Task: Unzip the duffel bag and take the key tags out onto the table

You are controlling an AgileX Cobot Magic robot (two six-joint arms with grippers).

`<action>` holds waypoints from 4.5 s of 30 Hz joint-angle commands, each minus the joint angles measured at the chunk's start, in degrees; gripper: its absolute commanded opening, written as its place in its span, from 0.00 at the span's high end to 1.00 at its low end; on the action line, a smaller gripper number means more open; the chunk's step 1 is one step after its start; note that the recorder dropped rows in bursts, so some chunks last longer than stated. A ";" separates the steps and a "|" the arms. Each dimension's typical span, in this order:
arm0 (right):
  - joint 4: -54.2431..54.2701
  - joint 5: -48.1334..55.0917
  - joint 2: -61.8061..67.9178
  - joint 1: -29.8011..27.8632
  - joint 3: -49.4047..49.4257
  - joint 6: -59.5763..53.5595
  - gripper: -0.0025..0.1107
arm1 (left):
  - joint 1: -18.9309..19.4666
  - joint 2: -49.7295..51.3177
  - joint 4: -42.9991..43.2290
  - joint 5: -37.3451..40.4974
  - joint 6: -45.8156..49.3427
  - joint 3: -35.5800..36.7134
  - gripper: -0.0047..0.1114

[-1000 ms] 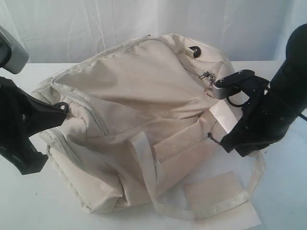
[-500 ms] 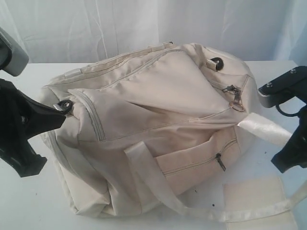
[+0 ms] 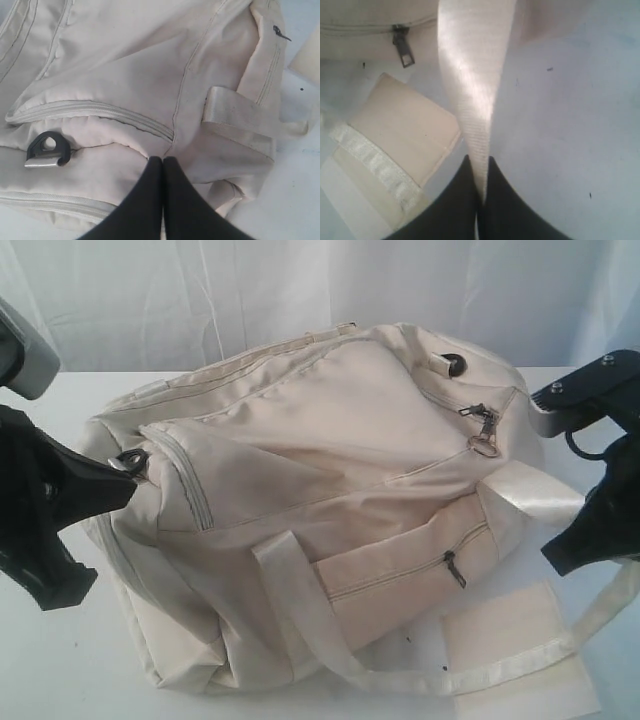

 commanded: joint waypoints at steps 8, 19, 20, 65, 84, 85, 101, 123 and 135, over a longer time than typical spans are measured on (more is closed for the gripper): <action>2.44 -8.51 6.69 0.16 0.33 -9.73 0.62 | -0.31 -0.46 -0.63 0.31 1.26 -0.33 0.96; 31.22 -12.35 5.89 5.15 -1.97 -62.70 0.47 | -0.31 -0.46 -0.63 0.08 1.26 -0.33 0.96; 31.87 -12.65 6.02 5.98 -1.97 -67.01 0.47 | -0.31 -0.46 -0.63 0.08 1.26 -0.33 0.96; 21.26 9.43 24.47 10.82 0.50 -69.29 0.98 | -0.31 -0.46 -0.63 0.18 1.26 -0.33 0.96; 18.35 12.51 19.88 14.37 3.68 -52.92 0.98 | -0.31 -0.46 -0.63 0.28 1.26 -0.33 0.96; 18.35 12.51 19.88 14.37 3.68 -49.68 0.98 | -0.31 -0.46 -0.63 0.40 1.26 -0.33 0.96; 20.64 7.73 19.88 14.37 2.95 -38.14 0.54 | -0.31 -0.46 -0.63 0.40 1.26 -0.33 0.96; 12.94 12.51 19.88 14.37 -15.97 -12.20 0.45 | -0.31 -0.46 -0.63 0.29 1.26 -0.33 0.96; 3.97 7.42 12.23 14.12 -19.27 4.52 0.83 | -0.31 -0.46 -0.63 0.01 2.43 -0.33 0.96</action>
